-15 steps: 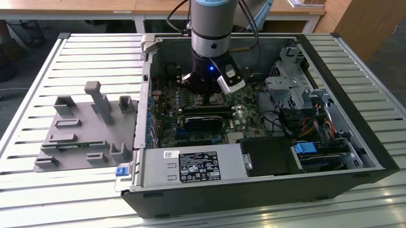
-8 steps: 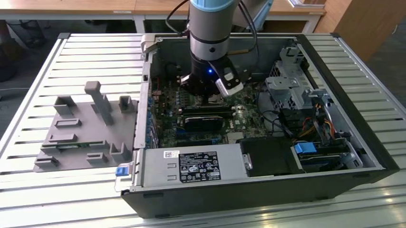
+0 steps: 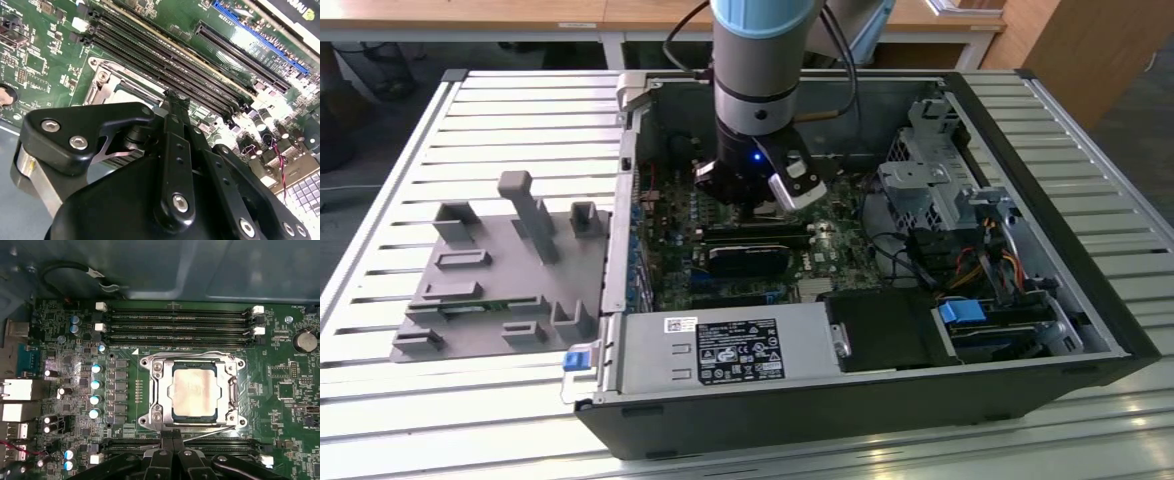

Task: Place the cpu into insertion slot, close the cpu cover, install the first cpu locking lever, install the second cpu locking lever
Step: 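Install the second cpu locking lever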

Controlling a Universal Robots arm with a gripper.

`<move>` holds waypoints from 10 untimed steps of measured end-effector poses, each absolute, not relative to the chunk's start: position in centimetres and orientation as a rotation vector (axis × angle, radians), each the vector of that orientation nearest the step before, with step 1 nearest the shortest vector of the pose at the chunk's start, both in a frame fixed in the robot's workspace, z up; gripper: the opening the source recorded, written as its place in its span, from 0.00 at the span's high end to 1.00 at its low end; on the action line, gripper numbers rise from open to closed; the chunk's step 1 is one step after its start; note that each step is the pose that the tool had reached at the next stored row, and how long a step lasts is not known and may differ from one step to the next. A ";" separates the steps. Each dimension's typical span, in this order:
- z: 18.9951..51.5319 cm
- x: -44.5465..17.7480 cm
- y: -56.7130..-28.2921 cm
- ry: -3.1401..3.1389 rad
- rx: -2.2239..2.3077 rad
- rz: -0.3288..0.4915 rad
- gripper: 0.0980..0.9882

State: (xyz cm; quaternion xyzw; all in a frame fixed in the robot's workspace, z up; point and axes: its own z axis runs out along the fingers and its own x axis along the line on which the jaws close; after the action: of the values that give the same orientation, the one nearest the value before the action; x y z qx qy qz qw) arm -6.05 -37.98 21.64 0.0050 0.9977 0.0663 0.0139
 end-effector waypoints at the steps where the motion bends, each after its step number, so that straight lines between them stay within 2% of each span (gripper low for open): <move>1: 21.6 -6.1 -38.0 3.107 0.016 0.210 0.99; 10: 20.7 -6.5 -38.2 3.104 0.015 0.244 0.99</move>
State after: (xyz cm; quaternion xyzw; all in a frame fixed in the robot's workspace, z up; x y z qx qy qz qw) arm -6.52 -38.24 20.73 0.0049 0.9968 0.0784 0.0138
